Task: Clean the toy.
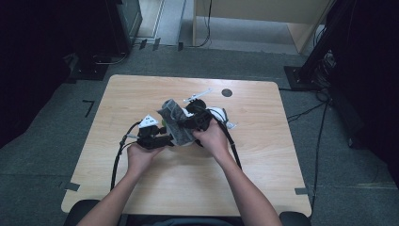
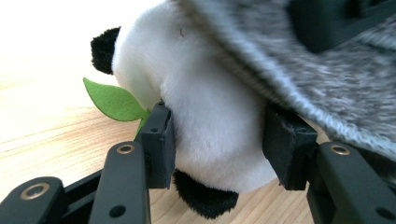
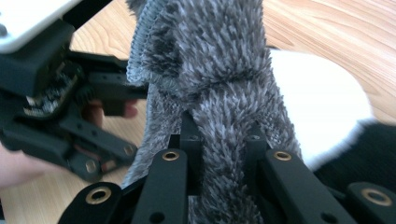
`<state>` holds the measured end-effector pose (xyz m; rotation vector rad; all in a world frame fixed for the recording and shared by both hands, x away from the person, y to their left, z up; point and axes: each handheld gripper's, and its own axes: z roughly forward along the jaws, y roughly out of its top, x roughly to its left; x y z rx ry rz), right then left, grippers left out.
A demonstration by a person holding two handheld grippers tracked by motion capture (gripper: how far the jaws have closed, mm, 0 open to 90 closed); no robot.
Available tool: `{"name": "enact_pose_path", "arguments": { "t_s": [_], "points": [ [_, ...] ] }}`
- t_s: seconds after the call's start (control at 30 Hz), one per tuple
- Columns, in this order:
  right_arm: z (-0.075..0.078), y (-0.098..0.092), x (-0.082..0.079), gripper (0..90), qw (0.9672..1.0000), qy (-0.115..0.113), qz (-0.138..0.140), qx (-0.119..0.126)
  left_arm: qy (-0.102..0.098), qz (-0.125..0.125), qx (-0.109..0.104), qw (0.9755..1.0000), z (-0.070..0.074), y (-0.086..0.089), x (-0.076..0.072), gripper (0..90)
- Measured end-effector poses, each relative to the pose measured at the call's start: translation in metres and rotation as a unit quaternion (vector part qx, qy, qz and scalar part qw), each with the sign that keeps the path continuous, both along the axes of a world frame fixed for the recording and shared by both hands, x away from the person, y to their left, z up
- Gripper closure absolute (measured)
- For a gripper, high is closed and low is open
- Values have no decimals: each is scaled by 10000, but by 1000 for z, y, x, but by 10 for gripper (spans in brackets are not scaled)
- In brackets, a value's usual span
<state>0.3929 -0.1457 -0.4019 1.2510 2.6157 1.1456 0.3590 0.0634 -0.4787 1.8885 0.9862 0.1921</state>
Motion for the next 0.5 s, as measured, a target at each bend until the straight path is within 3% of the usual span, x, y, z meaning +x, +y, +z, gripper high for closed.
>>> {"name": "enact_pose_path", "arguments": {
  "t_s": [0.13, 0.27, 0.5],
  "points": [
    [4, -24, -7, 779, 9998, -39, -170, -14, -5, 2, -36, 10000, 0, 0, 0, 494],
    [9, -49, -15, 779, 9993, -64, -332, 143, -36, -30, 29, 10000, 1, -1, 1, 495],
    [21, -86, -28, 775, 9975, -256, -633, 177, -40, -53, 55, 10000, 1, -1, 1, 496]
  ]
}}
